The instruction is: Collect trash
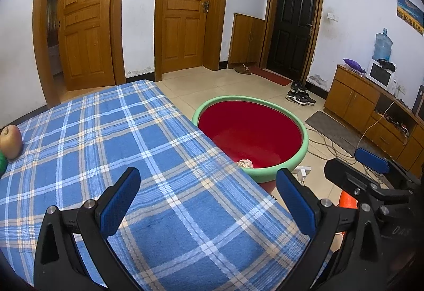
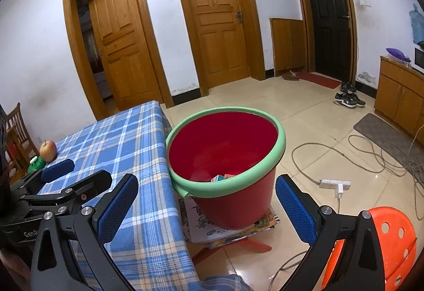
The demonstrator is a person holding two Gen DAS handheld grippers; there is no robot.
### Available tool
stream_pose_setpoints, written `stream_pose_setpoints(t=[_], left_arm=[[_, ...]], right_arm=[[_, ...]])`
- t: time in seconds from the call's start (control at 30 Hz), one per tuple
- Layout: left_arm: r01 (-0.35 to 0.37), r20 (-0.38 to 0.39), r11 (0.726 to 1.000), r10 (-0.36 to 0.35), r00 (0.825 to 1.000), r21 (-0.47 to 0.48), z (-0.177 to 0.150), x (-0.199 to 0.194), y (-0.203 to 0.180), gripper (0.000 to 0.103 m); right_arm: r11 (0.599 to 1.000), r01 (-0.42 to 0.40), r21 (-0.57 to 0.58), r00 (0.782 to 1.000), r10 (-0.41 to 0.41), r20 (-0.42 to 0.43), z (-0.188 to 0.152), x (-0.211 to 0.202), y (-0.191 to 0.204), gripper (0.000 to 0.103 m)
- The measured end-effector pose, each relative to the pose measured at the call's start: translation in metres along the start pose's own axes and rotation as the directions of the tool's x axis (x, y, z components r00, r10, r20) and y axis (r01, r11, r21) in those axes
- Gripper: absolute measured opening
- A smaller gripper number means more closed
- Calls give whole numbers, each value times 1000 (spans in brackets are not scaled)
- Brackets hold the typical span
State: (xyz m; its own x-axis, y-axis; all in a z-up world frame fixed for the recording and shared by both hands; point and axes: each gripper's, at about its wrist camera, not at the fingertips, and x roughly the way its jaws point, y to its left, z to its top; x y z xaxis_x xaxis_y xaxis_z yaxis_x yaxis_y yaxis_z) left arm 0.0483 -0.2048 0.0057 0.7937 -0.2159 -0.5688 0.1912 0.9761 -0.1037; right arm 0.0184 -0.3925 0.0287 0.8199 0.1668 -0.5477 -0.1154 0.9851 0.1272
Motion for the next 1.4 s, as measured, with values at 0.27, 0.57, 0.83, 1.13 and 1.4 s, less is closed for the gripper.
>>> stream_pose_setpoints(t=[0.27,0.57,0.83,1.13,1.4], left_arm=[[3,-1,1000,-3,1000,-1,-2,1,2,100],[4,-6,1000,-4,1000,0,-3,3,4,100],[3,-13,1000,-3,1000,-1,-3,2,3,100],[2,-18,1000,-2,1000,1,-3,3,2,100],[1,-21,1000,-1,1000,0,-3,3,2,100]], right_arm=[[1000,-6,-2,1000,6,-6,-1,3,1,103],[1000,-6,-4,1000,6,-8,-3,3,1,103],[1000,-12,-2,1000,12,-12,-3,4,0,103],[1000,-13,-1,1000,13,-20,-3,6,-1,103],[1000,-12,-1,1000,12,-21,-3,6,-1,103]])
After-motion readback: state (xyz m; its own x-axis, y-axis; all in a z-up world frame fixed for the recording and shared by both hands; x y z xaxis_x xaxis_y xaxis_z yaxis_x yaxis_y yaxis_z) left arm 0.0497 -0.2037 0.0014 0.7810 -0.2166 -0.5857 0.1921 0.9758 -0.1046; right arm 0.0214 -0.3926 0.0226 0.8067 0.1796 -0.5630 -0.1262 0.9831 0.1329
